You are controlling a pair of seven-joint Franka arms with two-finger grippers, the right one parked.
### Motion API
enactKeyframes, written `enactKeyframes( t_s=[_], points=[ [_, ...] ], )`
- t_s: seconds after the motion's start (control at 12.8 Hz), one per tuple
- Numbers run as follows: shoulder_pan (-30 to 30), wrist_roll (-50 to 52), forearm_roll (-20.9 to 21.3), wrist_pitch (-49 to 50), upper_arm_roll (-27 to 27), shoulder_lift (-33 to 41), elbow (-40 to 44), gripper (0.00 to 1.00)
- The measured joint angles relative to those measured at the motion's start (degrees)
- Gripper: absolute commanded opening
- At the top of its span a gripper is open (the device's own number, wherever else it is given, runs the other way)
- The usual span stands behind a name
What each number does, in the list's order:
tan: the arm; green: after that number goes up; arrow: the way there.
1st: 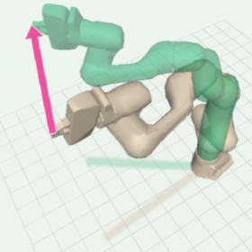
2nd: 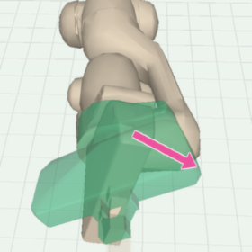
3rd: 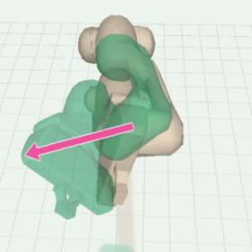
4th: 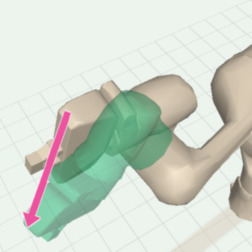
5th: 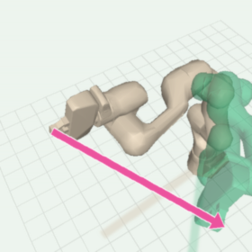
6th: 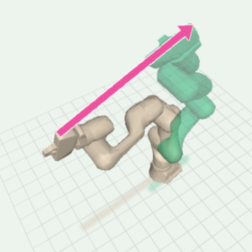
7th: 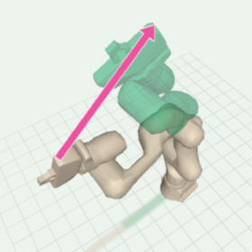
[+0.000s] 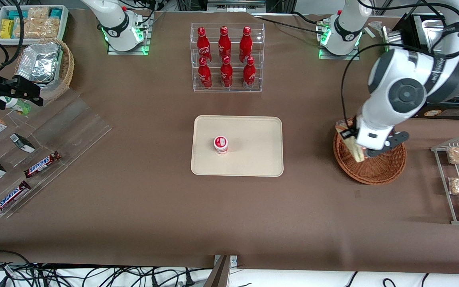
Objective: Place sandwich from basket to tray
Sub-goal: 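Carry the sandwich with the left gripper over the cream tray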
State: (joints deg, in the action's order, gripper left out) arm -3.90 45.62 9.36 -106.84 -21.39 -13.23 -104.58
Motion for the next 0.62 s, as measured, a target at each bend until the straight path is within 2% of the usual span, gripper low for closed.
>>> enactKeyframes(
  t_s=[0.31, 0.62],
  points=[
    [0.71, 0.52, 0.00, -3.26, -8.83, -1.51, 0.06, 0.43],
    [5.90, 1.83, 0.77, -10.16, -9.83, -6.13, 0.05, 0.43]
  ],
)
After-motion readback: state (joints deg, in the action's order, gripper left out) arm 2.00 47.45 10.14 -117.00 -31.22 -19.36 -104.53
